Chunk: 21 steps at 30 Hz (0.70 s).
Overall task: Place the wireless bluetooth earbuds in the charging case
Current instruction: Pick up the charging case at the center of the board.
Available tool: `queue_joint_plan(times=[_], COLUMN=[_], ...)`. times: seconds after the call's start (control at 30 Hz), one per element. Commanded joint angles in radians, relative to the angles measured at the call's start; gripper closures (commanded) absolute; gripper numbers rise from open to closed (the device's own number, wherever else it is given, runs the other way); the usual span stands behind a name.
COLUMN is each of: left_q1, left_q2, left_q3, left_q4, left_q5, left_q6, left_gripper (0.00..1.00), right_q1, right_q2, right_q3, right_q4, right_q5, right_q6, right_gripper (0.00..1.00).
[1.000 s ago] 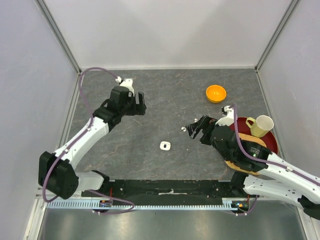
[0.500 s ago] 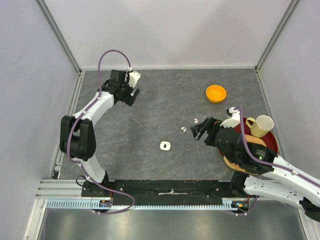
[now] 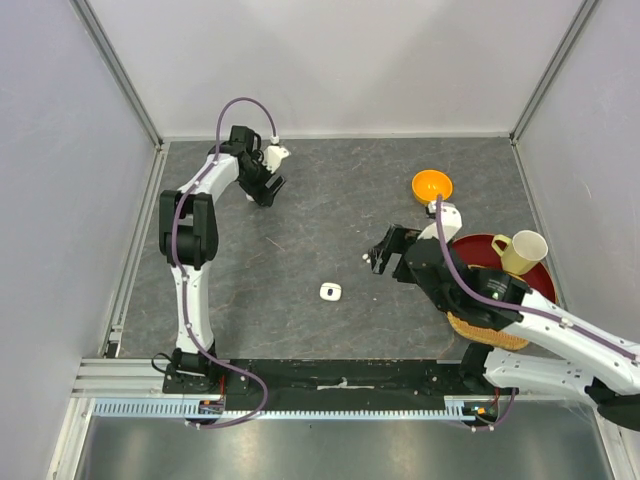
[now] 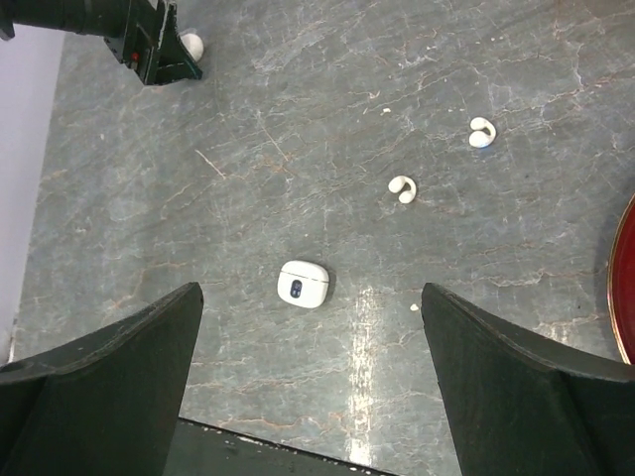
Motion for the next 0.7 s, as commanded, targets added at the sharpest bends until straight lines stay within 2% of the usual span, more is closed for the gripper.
queue_joint_plan(times=[0.0, 0.2, 0.33, 0.43, 0.67], left_q1=[0.027, 0.048, 0.048, 0.048, 0.045], left_q2=[0.056, 0.093, 0.096, 0.091, 0.09], left_q3=[0.11, 0.17, 0.153, 0.138, 0.096], left_q4=[-0.089, -0.101, -0.146, -0.158, -0.184], left_q5=[0.082, 0.115, 0.14, 0.131, 0.135], left_q6=[0.061, 0.044, 0.056, 0.038, 0.038], left_gripper=[0.1, 0.1, 0.15, 0.23, 0.25], right_q1=[-0.014, -0.04, -0.056, -0.066, -0.074], right_q2=[0.088, 0.188, 0.209, 0.199, 0.128], right_q3=[0.081, 0.133, 0.145, 0.144, 0.093], right_q4=[-0.008, -0.008, -0.005, -0.002, 0.004], right_q5=[0.006, -0.042, -0.054, -0.062, -0.077], right_q6=[-0.057, -0.096, -0.102, -0.102, -0.077], right_gripper=[0.02, 0.02, 0.02, 0.02, 0.02])
